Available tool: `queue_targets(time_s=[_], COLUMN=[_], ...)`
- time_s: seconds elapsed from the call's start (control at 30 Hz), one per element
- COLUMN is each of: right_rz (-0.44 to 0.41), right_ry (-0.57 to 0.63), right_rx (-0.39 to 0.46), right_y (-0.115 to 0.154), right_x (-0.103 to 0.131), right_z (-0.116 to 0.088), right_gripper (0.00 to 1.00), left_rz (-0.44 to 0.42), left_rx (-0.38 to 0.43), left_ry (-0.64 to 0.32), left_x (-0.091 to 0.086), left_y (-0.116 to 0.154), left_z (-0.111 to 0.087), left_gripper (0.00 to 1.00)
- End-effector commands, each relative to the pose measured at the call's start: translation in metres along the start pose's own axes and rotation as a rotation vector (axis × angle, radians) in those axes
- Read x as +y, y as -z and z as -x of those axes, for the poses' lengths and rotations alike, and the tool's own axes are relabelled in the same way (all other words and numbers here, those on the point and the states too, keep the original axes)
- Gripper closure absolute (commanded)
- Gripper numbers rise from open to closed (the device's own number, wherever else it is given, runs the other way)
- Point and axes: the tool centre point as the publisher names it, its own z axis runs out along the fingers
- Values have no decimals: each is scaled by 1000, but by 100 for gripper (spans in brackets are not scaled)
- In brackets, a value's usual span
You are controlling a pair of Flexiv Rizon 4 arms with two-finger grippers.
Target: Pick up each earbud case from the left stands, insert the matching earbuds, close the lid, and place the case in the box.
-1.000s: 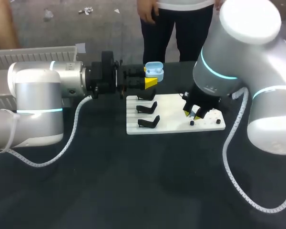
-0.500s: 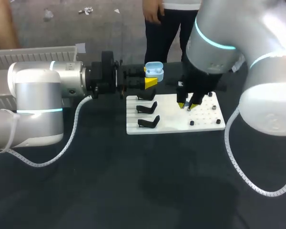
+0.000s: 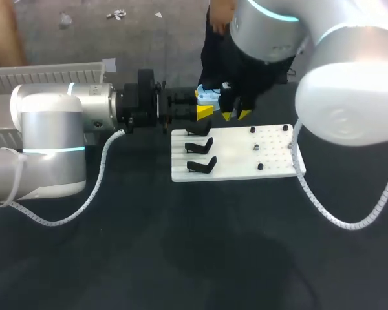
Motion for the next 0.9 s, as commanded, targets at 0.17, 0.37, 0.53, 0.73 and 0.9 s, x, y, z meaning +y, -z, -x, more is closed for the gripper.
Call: queue_targets(time_s=[0.17,0.37,0.53,0.73,0.9], right_rz=[-3,-14,-18,-21,-21], right_ry=[63,151,193,188,188], right_rx=[28,12,13,2,2], right_y=[-1,-1,-3,-5,-5], right_x=[18,32,38,39,39], right_z=[26,40,46,50,50], right_gripper=[100,100,100,100,100], left_rz=[7,7,7,7,7], left_rx=[-3,-3,-3,-3,-3], left_ry=[-4,-4,-4,-4,-4], left_x=[-2,-2,-2,-2,-2], left_y=[0,0,0,0,0], left_z=[-1,-1,-1,-1,-1], left_gripper=[100,100,100,100,100])
